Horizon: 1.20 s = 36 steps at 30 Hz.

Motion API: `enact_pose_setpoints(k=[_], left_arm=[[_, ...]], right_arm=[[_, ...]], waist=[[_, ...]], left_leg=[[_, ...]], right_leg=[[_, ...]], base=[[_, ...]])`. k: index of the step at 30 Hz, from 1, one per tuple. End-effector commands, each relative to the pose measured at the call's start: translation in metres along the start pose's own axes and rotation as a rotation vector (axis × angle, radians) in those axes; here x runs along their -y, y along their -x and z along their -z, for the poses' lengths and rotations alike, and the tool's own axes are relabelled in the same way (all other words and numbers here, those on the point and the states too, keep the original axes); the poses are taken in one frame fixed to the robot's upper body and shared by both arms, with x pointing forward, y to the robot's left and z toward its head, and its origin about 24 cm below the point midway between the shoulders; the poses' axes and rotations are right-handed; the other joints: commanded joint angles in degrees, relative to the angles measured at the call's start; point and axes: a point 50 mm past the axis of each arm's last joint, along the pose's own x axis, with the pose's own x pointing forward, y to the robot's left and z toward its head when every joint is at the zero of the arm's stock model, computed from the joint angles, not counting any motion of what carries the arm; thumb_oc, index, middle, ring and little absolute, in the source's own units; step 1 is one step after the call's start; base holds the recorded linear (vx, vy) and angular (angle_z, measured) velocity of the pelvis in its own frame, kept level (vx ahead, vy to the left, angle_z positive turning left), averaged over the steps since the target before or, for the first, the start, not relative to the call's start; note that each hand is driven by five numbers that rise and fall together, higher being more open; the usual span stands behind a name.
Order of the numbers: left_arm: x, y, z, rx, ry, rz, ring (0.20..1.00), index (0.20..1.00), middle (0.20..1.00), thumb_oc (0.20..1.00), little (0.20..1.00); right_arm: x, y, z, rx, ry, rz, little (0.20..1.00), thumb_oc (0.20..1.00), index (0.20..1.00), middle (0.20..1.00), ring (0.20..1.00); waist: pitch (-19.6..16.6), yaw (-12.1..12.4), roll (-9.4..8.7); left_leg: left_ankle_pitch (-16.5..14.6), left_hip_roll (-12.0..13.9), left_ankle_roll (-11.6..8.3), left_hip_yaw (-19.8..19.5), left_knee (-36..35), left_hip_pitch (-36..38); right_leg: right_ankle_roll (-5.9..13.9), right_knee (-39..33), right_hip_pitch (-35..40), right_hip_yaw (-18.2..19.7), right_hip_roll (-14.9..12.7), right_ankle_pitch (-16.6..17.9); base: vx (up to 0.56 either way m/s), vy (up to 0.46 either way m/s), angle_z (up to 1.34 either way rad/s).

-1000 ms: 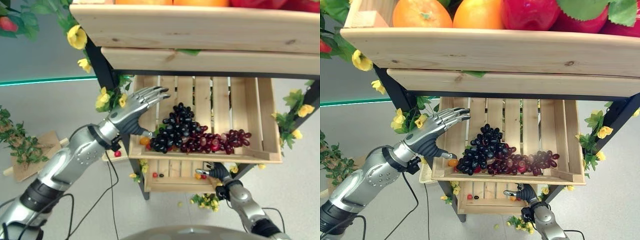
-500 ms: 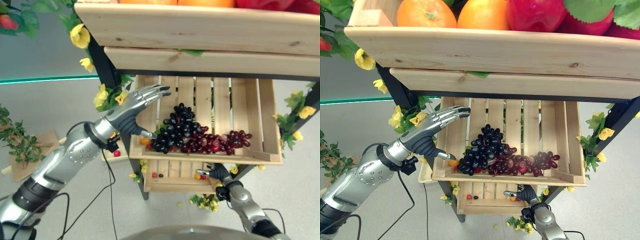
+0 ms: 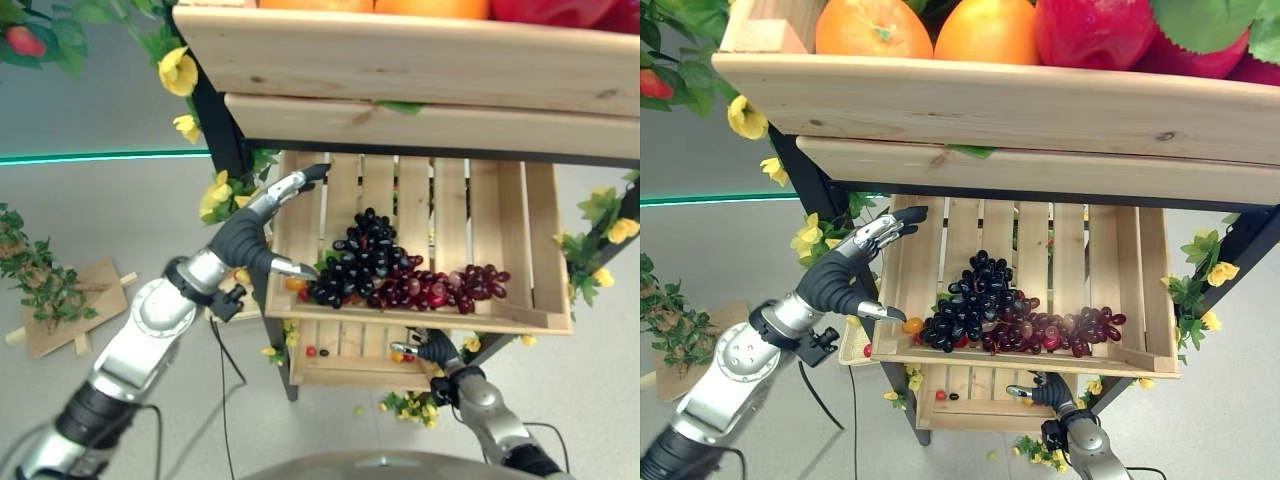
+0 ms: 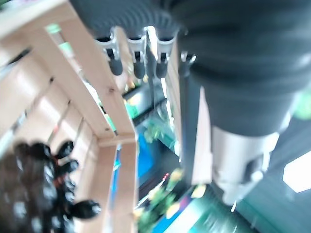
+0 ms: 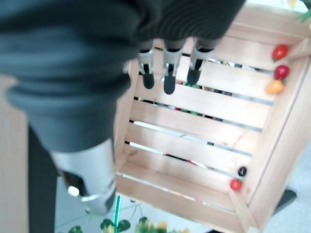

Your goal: Pick up the fruits from the basket on one side to the basket on the other side

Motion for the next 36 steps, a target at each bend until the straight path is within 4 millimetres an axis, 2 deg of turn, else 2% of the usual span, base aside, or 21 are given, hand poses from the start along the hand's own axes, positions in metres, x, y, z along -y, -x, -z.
enact_pose_setpoints(k=[1,3,4,7,17,31,36], left_arm=[[-0.003,-0.003,0.0,0.056,0.233,0.018,1.0,1.0,1.0,1.0,1.0],[0.003,-0.003,0.004,0.052,0.291,0.035,1.0,1.0,1.0,1.0,1.0],[0.015,-0.003,0.013,0.029,0.416,0.069,1.0,1.0,1.0,1.0,1.0],[0.024,-0.003,0.018,-0.002,0.49,0.118,1.0,1.0,1.0,1.0,1.0],[0.029,-0.003,0.019,-0.035,0.527,0.191,1.0,1.0,1.0,1.0,1.0],[0.024,0.002,0.014,-0.036,0.537,0.194,1.0,1.0,1.0,1.0,1.0],[0.013,0.015,0.015,-0.061,0.524,0.129,1.0,1.0,1.0,1.0,1.0]], right_arm=[[0.005,-0.011,-0.034,0.167,-0.057,0.024,1.0,1.0,1.0,1.0,1.0],[0.005,-0.011,-0.034,0.167,-0.054,0.021,1.0,1.0,1.0,1.0,1.0],[0.004,-0.012,-0.034,0.169,-0.051,0.015,1.0,1.0,1.0,1.0,1.0],[0.003,-0.013,-0.036,0.175,-0.046,0.01,1.0,1.0,1.0,1.0,1.0],[0.002,-0.012,-0.033,0.169,-0.041,-0.003,1.0,1.0,1.0,1.0,1.0],[0.003,-0.011,-0.031,0.165,-0.047,-0.001,1.0,1.0,1.0,1.0,1.0],[0.005,-0.009,-0.03,0.164,-0.054,0.005,1.0,1.0,1.0,1.0,1.0]], waist=[[-0.07,0.48,-2.58],[-0.02,0.48,-2.54],[0.1,0.38,-2.48],[0.28,0.29,-2.4],[0.28,-0.18,-2.28],[0.22,-0.15,-2.32],[0.36,0.12,-2.34]], left_leg=[[-4.69,-2.52,3.63,-0.17,1.4,1.58],[-4.76,-2.55,3.71,-0.17,1.48,1.55],[-4.82,-2.6,3.81,-0.12,1.68,1.43],[-4.9,-2.58,3.84,0.06,1.84,1.47],[-4.92,-2.41,3.78,0.14,1.78,1.71],[-4.68,-2.28,3.66,0.26,1.52,1.68],[-4.49,-2.3,3.66,0.32,1.53,1.46]], right_leg=[[4.7,3.02,1.69,-1.34,-3.29,-4.75],[4.69,3.02,1.68,-1.27,-3.28,-4.77],[4.69,3.23,1.54,-1.11,-3.29,-4.83],[4.67,3.46,1.45,-0.9,-3.25,-4.91],[4.69,3.75,1.31,-0.87,-3.21,-5.13],[4.81,3.65,1.18,-0.71,-3.1,-4.89],[4.84,3.61,0.97,-0.75,-3.17,-4.62]], base=[[0.0,0.0,0.0],[0.0,0.0,0.0],[0.0,0.0,0.0],[0.0,0.0,0.0],[0.0,0.0,0.0],[0.0,0.0,0.0],[0.0,0.0,0.0]])
